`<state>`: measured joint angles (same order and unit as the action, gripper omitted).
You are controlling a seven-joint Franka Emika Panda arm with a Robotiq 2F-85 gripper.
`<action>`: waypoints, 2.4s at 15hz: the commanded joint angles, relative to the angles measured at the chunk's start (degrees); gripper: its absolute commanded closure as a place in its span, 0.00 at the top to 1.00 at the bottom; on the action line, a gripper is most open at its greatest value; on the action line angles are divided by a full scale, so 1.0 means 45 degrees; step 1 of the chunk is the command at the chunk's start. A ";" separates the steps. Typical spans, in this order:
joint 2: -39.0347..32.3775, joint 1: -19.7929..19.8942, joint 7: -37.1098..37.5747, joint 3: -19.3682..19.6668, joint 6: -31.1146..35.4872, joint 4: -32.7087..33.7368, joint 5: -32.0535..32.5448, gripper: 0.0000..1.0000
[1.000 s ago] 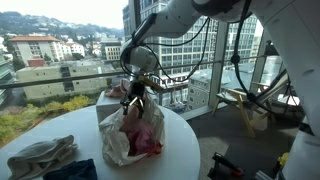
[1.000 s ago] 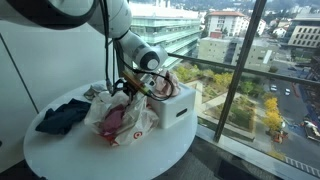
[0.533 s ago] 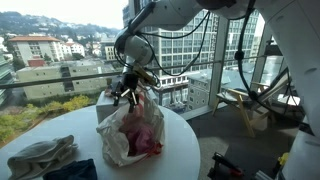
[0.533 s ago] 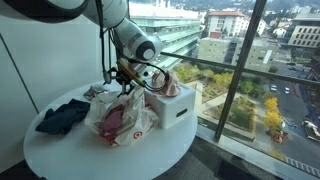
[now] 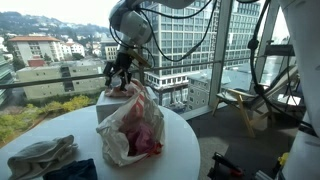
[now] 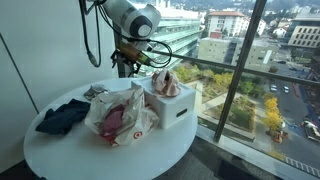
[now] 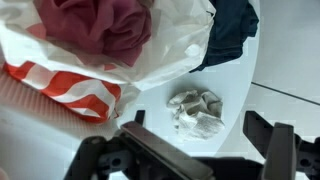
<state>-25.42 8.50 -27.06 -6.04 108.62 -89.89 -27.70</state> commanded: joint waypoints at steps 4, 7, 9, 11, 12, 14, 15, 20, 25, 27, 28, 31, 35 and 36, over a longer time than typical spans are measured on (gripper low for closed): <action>-0.0949 0.0037 -0.0069 0.0719 0.3911 0.1370 0.1575 1.00; -0.1676 0.0155 0.0303 0.0992 0.6115 0.1865 0.2277 1.00; -0.2354 0.0154 0.0739 0.1173 0.7719 0.2186 0.2806 1.00; -0.3080 0.0047 0.1314 0.1439 0.9301 0.2498 0.3580 1.00; -0.3535 -0.0063 0.1778 0.1684 0.9988 0.2744 0.4099 1.00; -0.4382 -0.0351 0.3054 0.2361 1.1091 0.3243 0.5132 1.00; -0.4779 -0.0550 0.3786 0.2815 1.1428 0.3487 0.5640 1.00; -0.5552 -0.0969 0.5811 0.3412 1.1115 0.3848 0.6533 0.98; -0.4812 -0.1264 0.6233 0.3066 1.1273 0.2933 0.6453 0.53; -0.4491 -0.1273 0.6485 0.2962 1.1229 0.2528 0.6286 0.39; -0.4331 -0.1164 0.6509 0.2768 1.1111 0.2347 0.6138 0.31; -0.3648 -0.0496 0.6196 0.1704 1.0771 0.1555 0.5292 0.08; -0.2052 0.1150 0.4645 -0.0820 1.0900 -0.0050 0.3155 0.00; -0.1685 0.1541 0.4206 -0.1375 1.0988 -0.0381 0.2544 0.02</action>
<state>-40.88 9.99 -2.22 -4.60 157.69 -83.85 -9.62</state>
